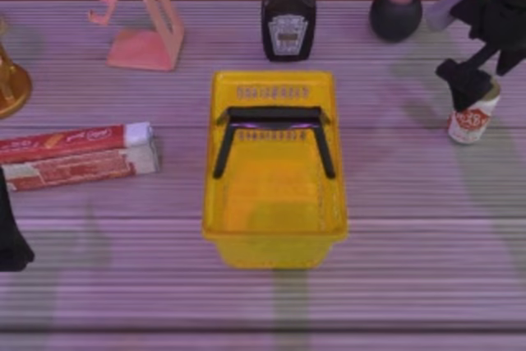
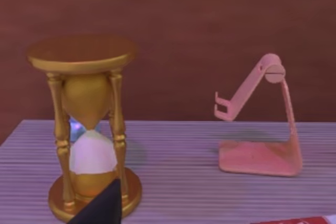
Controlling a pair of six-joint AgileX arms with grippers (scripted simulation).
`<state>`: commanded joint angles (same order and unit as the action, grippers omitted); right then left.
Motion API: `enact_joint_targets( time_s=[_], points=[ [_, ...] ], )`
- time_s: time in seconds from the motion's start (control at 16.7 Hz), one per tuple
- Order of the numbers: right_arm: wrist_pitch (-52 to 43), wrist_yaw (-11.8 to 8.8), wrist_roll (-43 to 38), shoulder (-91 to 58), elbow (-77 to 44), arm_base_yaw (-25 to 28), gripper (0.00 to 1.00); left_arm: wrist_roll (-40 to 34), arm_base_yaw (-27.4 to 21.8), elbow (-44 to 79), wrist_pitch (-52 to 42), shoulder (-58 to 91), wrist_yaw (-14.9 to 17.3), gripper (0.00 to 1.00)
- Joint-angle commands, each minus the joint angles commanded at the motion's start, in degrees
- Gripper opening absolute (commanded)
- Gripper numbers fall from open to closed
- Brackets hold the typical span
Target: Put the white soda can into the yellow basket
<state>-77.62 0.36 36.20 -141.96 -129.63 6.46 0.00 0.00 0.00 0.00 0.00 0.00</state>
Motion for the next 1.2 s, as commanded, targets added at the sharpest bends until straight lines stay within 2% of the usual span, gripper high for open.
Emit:
enact_joint_targets(
  time_s=[0.24, 0.6, 0.84, 1.2],
  points=[
    [1.1, 0.0, 0.1, 0.0, 1.1, -0.2, 1.0, 0.0, 0.0, 0.0, 0.0, 0.0, 0.0, 1.0],
    [10.1, 0.0, -0.1, -1.0, 8.9, 0.0, 1.0, 0.0, 0.0, 0.0, 0.0, 0.0, 0.0, 1.0],
    [10.4, 0.0, -0.1, -1.1, 9.3, 0.0, 1.0, 0.0, 0.0, 0.0, 0.0, 0.0, 0.0, 1.0],
    [10.4, 0.0, -0.1, -1.1, 9.3, 0.0, 0.55, 0.0, 0.0, 0.0, 0.0, 0.0, 0.0, 1.0]
  ],
)
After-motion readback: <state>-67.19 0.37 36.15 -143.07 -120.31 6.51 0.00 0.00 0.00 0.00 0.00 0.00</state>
